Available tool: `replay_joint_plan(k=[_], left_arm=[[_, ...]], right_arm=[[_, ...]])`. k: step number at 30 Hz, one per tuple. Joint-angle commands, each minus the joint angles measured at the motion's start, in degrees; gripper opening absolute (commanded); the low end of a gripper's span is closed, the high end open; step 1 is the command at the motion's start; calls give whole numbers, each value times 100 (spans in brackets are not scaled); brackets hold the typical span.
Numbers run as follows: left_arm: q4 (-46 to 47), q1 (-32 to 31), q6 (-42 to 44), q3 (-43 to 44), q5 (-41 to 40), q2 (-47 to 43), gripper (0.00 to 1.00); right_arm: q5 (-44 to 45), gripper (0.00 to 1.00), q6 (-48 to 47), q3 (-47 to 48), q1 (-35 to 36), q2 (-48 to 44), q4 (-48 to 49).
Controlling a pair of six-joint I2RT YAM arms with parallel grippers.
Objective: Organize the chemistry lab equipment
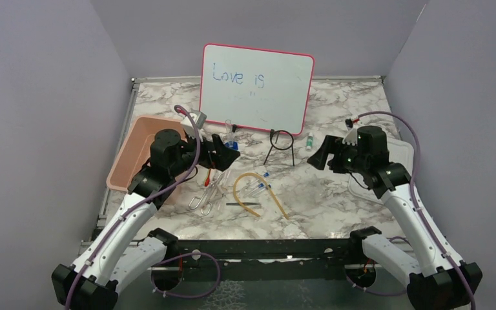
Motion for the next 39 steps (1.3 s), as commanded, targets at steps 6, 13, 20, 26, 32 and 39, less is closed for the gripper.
replay_joint_plan(k=[6, 13, 20, 26, 32, 39], left_arm=[[761, -131, -349, -484, -28, 413, 91], [762, -284, -480, -508, -510, 869, 79], [1067, -297, -688, -388, -647, 939, 77], [1329, -695, -1229, 573, -677, 1971, 74], [366, -1050, -1352, 2468, -1266, 3677, 71], [-1358, -1089, -103, 4261, -900, 5411, 66]], right_arm=[[-604, 72, 169, -537, 119, 224, 800], [542, 67, 351, -514, 1020, 826, 1297], [1179, 68, 684, 230, 1511, 1756, 1622], [2197, 62, 1295, 401, 1520, 1761, 1732], [3027, 56, 1490, 481, 1511, 1658, 1499], [3117, 59, 1649, 122, 1503, 1410, 1527]])
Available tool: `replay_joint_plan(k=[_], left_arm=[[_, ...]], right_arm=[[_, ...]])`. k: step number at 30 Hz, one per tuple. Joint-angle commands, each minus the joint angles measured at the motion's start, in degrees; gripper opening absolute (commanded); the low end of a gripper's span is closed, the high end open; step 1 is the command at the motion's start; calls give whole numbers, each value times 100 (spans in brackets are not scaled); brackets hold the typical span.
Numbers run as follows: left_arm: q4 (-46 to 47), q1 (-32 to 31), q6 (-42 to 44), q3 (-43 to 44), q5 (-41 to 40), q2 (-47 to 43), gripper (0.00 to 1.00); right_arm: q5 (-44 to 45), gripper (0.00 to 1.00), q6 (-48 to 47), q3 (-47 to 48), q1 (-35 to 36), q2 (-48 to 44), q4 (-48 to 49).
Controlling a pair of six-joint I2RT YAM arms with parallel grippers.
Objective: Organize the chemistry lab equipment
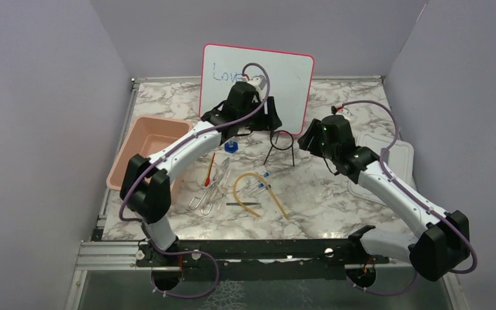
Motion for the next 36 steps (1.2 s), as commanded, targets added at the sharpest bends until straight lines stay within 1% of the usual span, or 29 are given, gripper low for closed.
replay_joint_plan(k=[1, 4, 6, 9, 14, 16, 18, 23, 25, 29, 31, 34, 36], left_arm=[[-1608, -14, 891, 1047, 160, 904, 66], [-1836, -54, 1057, 1339, 407, 1247, 64], [-1943, -141, 1314, 1577, 317, 1487, 61], [-1969, -242, 2087, 1851, 290, 1802, 54], [-1984, -384, 3442, 2238, -305, 2077, 50], [-1977, -395, 3854, 2370, -299, 2195, 49], [-1985, -407, 4193, 2459, -114, 2317, 48], [-2046, -435, 4944, 2582, 476, 2472, 42], [-2082, -444, 5208, 2591, 566, 2482, 40], [-2092, -443, 5577, 2695, 759, 2513, 32], [-2122, -444, 5680, 2719, 809, 2512, 23], [-2179, -444, 5749, 2794, 902, 2453, 2], [-2265, -438, 5782, 2886, 948, 2358, 0]], right_arm=[[329, 60, 227, -265, 14, -342, 42], [142, 60, 304, -577, 12, -469, 153], [0, 60, 358, -800, 12, -541, 278], [-182, 60, 377, -995, 16, -618, 310], [-269, 60, 319, -1160, 13, -774, 217], [-246, 60, 286, -1192, 12, -833, 205], [-219, 60, 260, -1229, 12, -880, 206], [-208, 60, 228, -1217, 12, -878, 159], [-211, 60, 219, -1193, 12, -902, 105], [-170, 60, 227, -1191, 12, -980, 52], [-126, 60, 236, -1158, 12, -1030, -10], [-77, 61, 237, -1150, 12, -1129, -82], [-45, 60, 239, -1146, 14, -1210, -109]])
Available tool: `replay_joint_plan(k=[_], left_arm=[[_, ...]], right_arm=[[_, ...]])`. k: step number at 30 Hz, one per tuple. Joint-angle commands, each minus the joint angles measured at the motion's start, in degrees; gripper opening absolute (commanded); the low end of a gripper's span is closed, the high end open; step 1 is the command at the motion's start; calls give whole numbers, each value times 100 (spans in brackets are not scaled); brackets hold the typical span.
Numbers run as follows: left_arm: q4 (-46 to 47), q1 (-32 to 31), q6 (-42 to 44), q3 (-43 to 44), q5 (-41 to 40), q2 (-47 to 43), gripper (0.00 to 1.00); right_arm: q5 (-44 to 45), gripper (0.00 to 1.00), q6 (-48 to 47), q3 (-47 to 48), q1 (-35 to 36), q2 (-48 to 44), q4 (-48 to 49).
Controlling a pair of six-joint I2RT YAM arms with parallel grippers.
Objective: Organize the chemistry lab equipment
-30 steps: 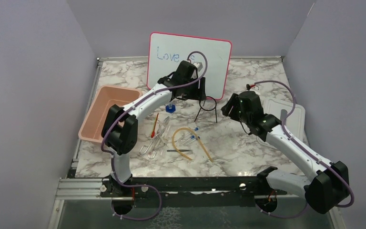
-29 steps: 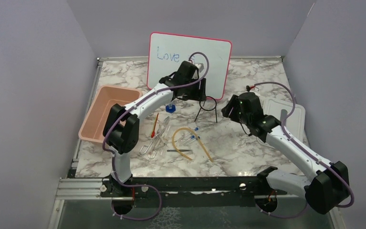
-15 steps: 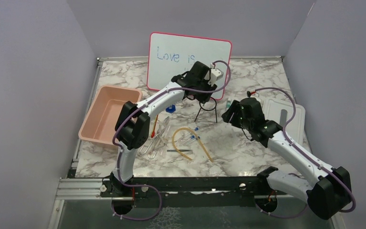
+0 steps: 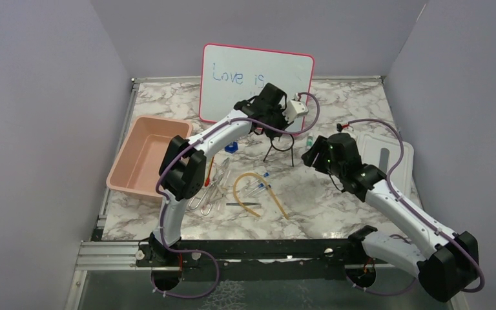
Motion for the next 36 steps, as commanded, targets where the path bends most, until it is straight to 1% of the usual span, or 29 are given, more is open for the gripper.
replay_joint_plan(k=[1, 6, 10, 12, 18, 20, 23, 26, 29, 31, 34, 36], left_arm=[[-147, -27, 363, 379, 389, -220, 0], [-302, -22, 458, 451, 355, -727, 0], [-413, -20, 136, 469, 324, -1308, 0], [-425, -16, -196, 397, -26, -1673, 0], [-422, 275, -1368, 202, -1705, -2810, 0], [-462, 540, -1786, 212, -2334, -3149, 0], [-578, 1305, -2432, 60, -2847, -3716, 0], [-790, 1827, -2728, -276, -3756, -4171, 0], [-1260, 2199, -2970, -652, -4302, -4524, 0], [-1478, 2432, -3246, -1017, -4595, -4754, 0], [-1449, 2759, -3620, -1832, -5224, -5141, 0], [-1403, 3014, -3862, -2322, -5370, -5280, 0]], right_arm=[[143, 61, -32, 12, 12, -236, -131], [94, 61, 12, 49, 12, -461, -216], [-59, 60, 46, 84, 12, -653, -248], [-123, 60, 80, 80, 12, -711, -252], [-354, 60, 201, 32, 12, -749, -193], [-412, 60, 222, 39, 12, -720, -192], [-474, 60, 225, 36, 12, -693, -151], [-530, 60, 201, 32, 15, -640, -77], [-596, 60, 137, 23, 12, -544, -7], [-645, 60, 77, 32, 12, -448, 41], [-772, 60, 9, 58, 12, -287, 105], [-883, 60, -29, 54, 12, -174, 173]])
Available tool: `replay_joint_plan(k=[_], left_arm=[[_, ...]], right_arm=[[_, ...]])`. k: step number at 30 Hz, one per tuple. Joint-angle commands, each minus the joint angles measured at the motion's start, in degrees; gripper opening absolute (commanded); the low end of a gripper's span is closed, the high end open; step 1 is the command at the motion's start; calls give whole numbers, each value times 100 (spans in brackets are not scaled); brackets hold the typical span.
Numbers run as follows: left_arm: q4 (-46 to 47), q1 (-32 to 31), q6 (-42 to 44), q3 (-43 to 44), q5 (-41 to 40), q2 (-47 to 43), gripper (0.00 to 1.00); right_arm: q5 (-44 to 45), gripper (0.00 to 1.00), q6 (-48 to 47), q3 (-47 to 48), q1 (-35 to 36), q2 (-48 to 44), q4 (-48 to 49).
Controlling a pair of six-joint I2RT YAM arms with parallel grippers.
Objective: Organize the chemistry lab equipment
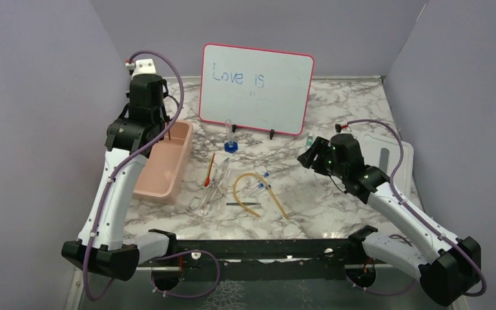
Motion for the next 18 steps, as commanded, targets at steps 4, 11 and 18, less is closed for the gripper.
replay_joint_plan(k=[4, 11, 18], left_arm=[[180, 921, -1073, -1600, -682, -341, 0], [846, 2139, -1393, -2393, 1148, 264, 0], [1433, 2420, -2095, -2707, 854, 817, 0]], right_arm=[[-473, 60, -146, 16, 12, 348, 328], [-635, 60, -115, -234, 12, 342, 469], [-626, 60, -114, -332, 12, 393, 528]])
